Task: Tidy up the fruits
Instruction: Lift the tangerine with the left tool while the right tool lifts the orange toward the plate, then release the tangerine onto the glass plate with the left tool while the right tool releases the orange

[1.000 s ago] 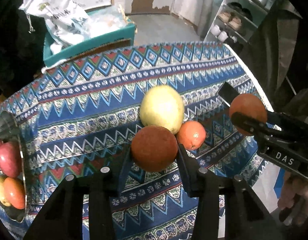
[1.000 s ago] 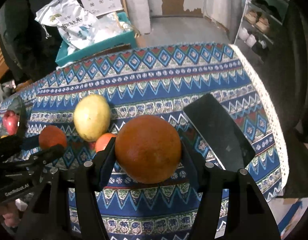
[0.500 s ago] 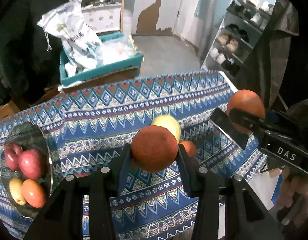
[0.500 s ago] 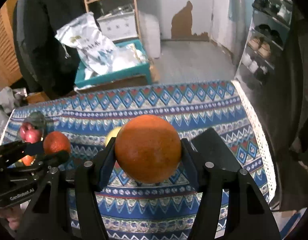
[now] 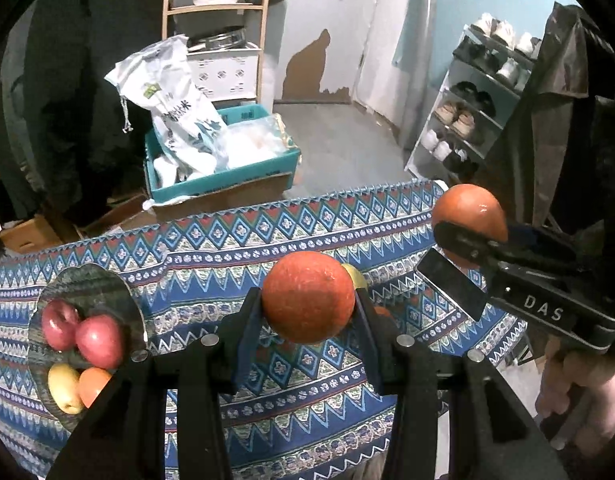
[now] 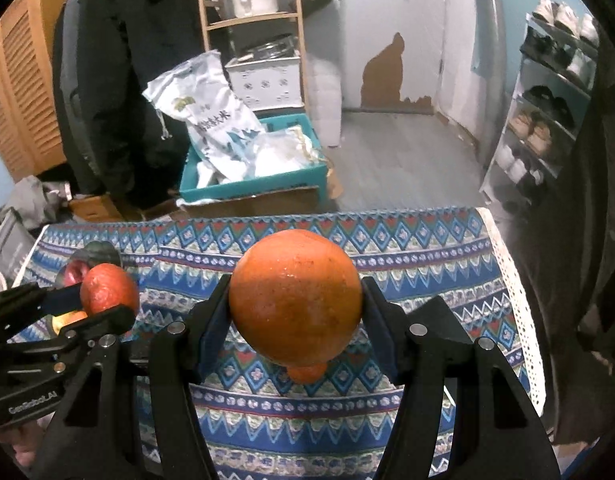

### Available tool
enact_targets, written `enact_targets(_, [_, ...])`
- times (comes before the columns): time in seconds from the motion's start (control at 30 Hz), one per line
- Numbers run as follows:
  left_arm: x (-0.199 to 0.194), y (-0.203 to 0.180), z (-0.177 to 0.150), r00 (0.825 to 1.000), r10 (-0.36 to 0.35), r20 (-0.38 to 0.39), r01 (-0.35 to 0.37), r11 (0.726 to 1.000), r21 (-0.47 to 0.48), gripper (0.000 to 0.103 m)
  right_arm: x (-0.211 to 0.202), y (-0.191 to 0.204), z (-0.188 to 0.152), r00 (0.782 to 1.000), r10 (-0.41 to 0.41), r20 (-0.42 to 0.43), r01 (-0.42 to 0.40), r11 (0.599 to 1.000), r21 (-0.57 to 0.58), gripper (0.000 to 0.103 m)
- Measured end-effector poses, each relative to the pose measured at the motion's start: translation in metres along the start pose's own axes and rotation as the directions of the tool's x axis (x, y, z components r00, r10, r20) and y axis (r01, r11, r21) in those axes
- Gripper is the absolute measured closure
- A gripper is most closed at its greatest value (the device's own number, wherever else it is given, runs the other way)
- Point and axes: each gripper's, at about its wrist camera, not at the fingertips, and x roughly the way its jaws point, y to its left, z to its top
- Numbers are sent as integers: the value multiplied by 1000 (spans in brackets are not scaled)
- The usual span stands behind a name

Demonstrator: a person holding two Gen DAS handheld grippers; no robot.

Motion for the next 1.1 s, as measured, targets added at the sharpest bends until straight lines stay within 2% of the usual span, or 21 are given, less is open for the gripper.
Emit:
enact_targets(0.5, [-16, 52, -4, 999, 48, 24, -46, 995, -91, 58, 17, 59, 22, 997, 75, -9, -75, 995, -64, 41])
enact_targets(1.1, [-34, 125, -17, 988, 148, 35, -139, 970, -200, 58, 55, 137, 39, 986, 159, -57, -165, 976, -140, 41])
